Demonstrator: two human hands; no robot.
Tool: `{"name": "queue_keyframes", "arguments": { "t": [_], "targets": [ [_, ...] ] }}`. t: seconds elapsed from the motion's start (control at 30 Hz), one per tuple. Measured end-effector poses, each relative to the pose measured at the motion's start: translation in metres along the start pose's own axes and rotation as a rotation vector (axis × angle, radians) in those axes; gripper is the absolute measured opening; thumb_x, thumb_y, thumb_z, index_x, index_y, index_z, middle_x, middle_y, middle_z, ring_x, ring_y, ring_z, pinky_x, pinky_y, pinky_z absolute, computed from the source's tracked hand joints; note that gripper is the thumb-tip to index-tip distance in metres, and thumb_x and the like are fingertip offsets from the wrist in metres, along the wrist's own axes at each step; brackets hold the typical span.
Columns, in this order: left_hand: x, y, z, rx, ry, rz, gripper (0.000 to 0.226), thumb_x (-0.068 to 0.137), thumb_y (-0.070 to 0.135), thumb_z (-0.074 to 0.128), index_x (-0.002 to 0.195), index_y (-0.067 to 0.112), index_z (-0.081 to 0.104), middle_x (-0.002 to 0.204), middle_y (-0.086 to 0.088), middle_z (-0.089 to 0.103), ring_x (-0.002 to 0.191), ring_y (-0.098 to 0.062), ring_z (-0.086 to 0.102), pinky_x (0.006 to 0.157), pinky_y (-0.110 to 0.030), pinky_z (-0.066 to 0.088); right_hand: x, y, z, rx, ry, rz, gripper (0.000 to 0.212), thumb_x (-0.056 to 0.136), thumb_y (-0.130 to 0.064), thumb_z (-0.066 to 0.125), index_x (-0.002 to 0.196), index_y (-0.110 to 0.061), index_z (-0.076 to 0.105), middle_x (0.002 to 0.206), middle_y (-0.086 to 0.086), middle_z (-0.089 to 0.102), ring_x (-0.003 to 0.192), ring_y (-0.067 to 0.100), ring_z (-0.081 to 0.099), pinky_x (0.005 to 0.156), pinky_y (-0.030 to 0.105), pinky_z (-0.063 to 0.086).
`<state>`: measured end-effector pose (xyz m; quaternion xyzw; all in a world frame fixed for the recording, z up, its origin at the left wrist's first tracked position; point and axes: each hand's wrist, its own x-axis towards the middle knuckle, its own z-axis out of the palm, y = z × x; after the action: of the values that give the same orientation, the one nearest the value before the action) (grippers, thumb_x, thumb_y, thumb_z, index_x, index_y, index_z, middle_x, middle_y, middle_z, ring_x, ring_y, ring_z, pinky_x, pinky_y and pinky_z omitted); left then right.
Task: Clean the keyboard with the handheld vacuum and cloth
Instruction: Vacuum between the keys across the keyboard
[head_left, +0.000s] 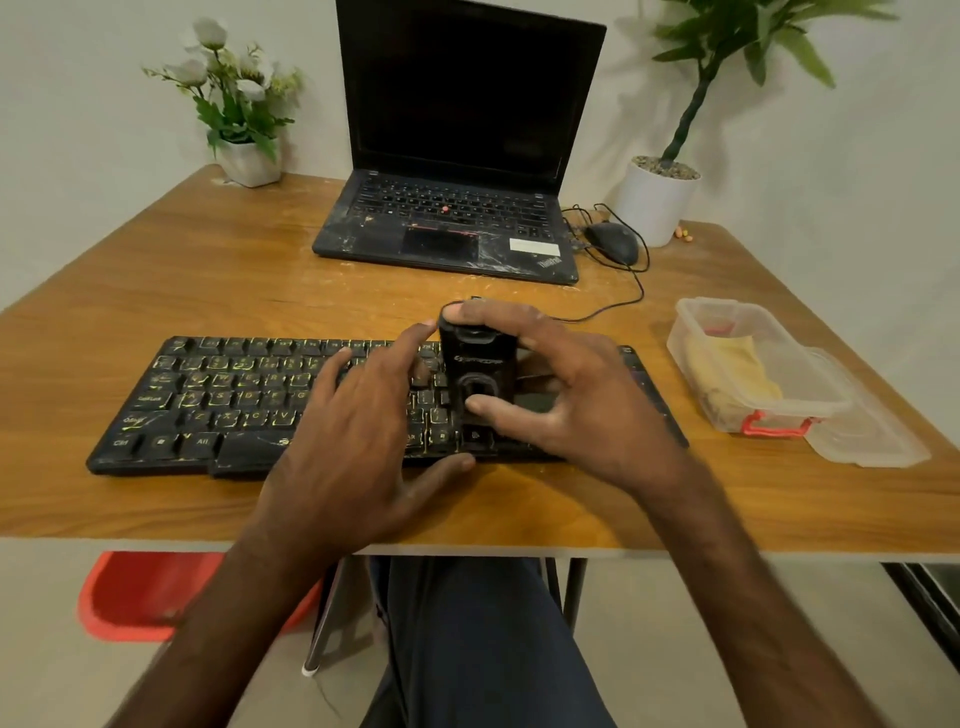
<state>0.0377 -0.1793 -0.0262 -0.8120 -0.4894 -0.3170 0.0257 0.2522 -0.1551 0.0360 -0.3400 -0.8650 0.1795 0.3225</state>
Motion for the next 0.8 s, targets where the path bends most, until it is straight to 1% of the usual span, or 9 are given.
{"name": "queue_keyframes", "arguments": {
  "t": [0.1, 0.17, 0.27, 0.4, 0.5, 0.57, 0.67, 0.73, 0.8],
  "targets": [
    [-0.001, -0.001, 0.001, 0.016, 0.001, -0.001, 0.103, 0.085, 0.073, 0.051, 0.156, 0.009, 0.012, 0.140, -0.008, 0.050, 0.124, -0.020, 0.052, 0.118, -0.055, 0.027, -0.002, 0.000, 0.006, 0.024, -0.024, 0.008, 0.065, 0.089, -0.020, 0.074, 0.146, -0.030, 0.043, 0.137, -0.004, 0.056, 0.115, 0.012, 0.061, 0.086, 0.035, 0.059],
    [0.000, -0.001, 0.000, -0.003, 0.006, -0.013, 0.102, 0.084, 0.073, 0.051, 0.157, 0.013, 0.013, 0.134, -0.005, 0.053, 0.122, -0.018, 0.053, 0.119, -0.052, 0.025, -0.005, 0.002, -0.009, -0.087, -0.057, 0.033, 0.066, 0.088, -0.023, 0.074, 0.145, -0.038, 0.042, 0.136, -0.005, 0.058, 0.111, 0.009, 0.061, 0.085, 0.032, 0.059],
    [0.000, -0.001, 0.000, -0.022, 0.014, -0.019, 0.101, 0.083, 0.073, 0.052, 0.157, 0.015, 0.014, 0.129, -0.001, 0.055, 0.120, -0.017, 0.053, 0.119, -0.052, 0.025, -0.007, 0.005, -0.035, -0.236, -0.077, 0.087, 0.069, 0.086, -0.023, 0.076, 0.142, -0.044, 0.042, 0.131, -0.006, 0.061, 0.108, 0.009, 0.062, 0.083, 0.035, 0.059],
    [0.000, 0.000, 0.001, -0.015, 0.007, -0.008, 0.100, 0.085, 0.073, 0.050, 0.157, 0.013, 0.013, 0.132, -0.004, 0.054, 0.120, -0.018, 0.054, 0.118, -0.055, 0.027, 0.001, -0.003, -0.015, 0.018, 0.049, 0.036, 0.067, 0.086, -0.017, 0.077, 0.144, -0.029, 0.045, 0.134, 0.001, 0.059, 0.111, 0.013, 0.064, 0.079, 0.033, 0.061],
    [-0.002, -0.001, 0.003, 0.009, 0.017, 0.011, 0.100, 0.088, 0.071, 0.050, 0.156, 0.008, 0.014, 0.143, -0.008, 0.048, 0.127, -0.020, 0.051, 0.118, -0.053, 0.027, -0.001, -0.004, 0.013, 0.106, 0.029, 0.020, 0.067, 0.087, -0.017, 0.076, 0.144, -0.032, 0.045, 0.136, -0.004, 0.056, 0.115, 0.013, 0.062, 0.084, 0.035, 0.060],
    [-0.002, -0.001, 0.002, -0.014, 0.023, 0.009, 0.099, 0.088, 0.071, 0.051, 0.156, 0.010, 0.014, 0.142, -0.007, 0.049, 0.127, -0.020, 0.051, 0.118, -0.054, 0.027, -0.006, 0.002, 0.008, 0.112, 0.029, 0.073, 0.068, 0.087, -0.018, 0.076, 0.143, -0.039, 0.044, 0.136, -0.007, 0.056, 0.114, 0.010, 0.062, 0.082, 0.033, 0.061],
    [-0.001, -0.001, 0.000, -0.046, 0.025, -0.022, 0.100, 0.085, 0.072, 0.052, 0.157, 0.014, 0.014, 0.131, -0.001, 0.055, 0.121, -0.016, 0.053, 0.117, -0.056, 0.029, -0.010, 0.012, -0.019, -0.011, 0.012, 0.105, 0.069, 0.084, -0.021, 0.077, 0.141, -0.044, 0.044, 0.131, -0.008, 0.060, 0.107, 0.007, 0.065, 0.078, 0.031, 0.061],
    [0.000, -0.001, 0.000, -0.051, 0.016, -0.027, 0.100, 0.084, 0.073, 0.051, 0.157, 0.015, 0.013, 0.130, 0.000, 0.055, 0.121, -0.015, 0.052, 0.117, -0.057, 0.029, -0.009, 0.012, -0.027, -0.037, 0.016, 0.094, 0.068, 0.084, -0.021, 0.076, 0.141, -0.042, 0.045, 0.130, -0.007, 0.061, 0.108, 0.008, 0.064, 0.078, 0.031, 0.061],
    [0.000, 0.000, 0.001, -0.052, 0.014, -0.019, 0.100, 0.085, 0.073, 0.051, 0.157, 0.015, 0.014, 0.130, -0.001, 0.054, 0.121, -0.017, 0.053, 0.117, -0.057, 0.029, -0.006, 0.008, -0.018, 0.023, 0.045, 0.062, 0.067, 0.085, -0.017, 0.076, 0.142, -0.035, 0.046, 0.131, -0.005, 0.060, 0.110, 0.009, 0.064, 0.079, 0.031, 0.061]
  ]
}}
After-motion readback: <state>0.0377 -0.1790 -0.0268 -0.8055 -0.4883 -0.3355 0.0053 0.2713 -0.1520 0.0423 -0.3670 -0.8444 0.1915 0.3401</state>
